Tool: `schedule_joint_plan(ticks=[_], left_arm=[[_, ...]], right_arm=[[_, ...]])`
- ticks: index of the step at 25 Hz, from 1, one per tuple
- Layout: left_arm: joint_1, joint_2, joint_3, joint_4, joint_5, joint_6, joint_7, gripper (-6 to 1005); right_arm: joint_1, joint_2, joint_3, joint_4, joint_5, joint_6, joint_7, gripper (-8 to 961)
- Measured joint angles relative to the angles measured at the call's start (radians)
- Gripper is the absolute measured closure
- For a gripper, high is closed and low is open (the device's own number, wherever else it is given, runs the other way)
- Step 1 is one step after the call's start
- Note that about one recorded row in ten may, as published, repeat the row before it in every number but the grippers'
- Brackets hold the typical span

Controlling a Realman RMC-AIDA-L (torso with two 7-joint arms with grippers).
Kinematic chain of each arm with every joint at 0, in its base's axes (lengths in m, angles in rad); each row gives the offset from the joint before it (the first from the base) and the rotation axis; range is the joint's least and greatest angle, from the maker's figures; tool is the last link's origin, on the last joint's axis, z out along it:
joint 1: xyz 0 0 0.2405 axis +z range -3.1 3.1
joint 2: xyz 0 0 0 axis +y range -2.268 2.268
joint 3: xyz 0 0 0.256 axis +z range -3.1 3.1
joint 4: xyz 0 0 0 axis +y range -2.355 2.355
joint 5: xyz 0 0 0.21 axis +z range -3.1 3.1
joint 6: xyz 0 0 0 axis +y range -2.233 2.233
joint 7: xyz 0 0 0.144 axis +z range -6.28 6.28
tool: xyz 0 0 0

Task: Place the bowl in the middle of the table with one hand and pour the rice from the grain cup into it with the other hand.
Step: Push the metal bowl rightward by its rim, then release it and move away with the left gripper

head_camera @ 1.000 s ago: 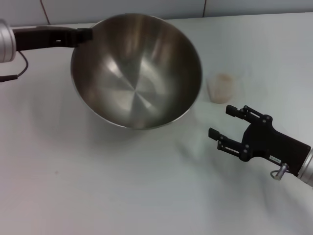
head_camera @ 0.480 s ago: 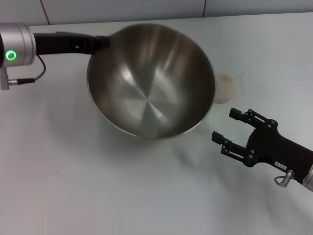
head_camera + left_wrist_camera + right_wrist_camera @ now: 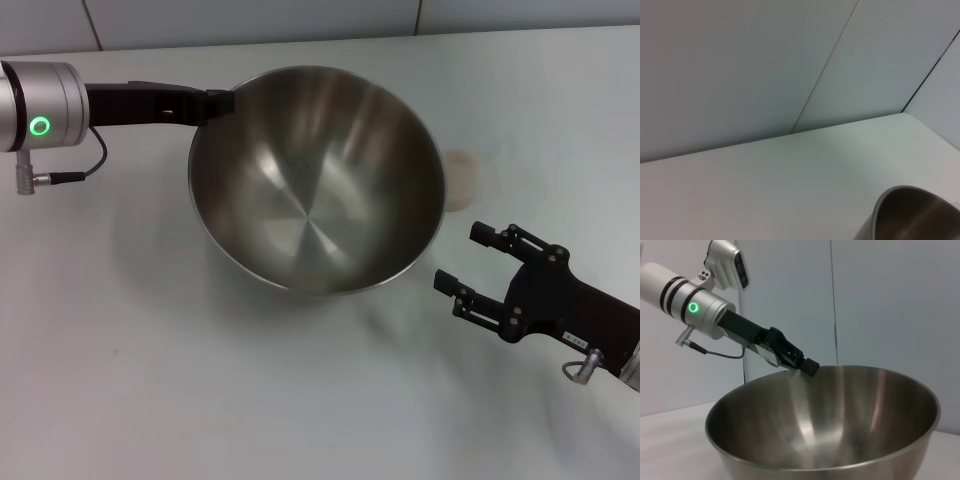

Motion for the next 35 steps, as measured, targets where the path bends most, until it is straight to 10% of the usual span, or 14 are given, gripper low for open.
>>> schedule_joint_plan(ticks=[33,35], left_arm=[[0.017,0.000,0.033,-0.068,-0.027,-0.077,0.120,943],[0.017,0.000,0.035,-0.068,-0.028,-0.076,0.124,704]], right_arm=[[0.001,0.001,-0.005,-0.001,-0.002,0.001,-0.004,191],[0.003,0.001,-0.005,-0.001,-0.001,0.001,-0.004,191]])
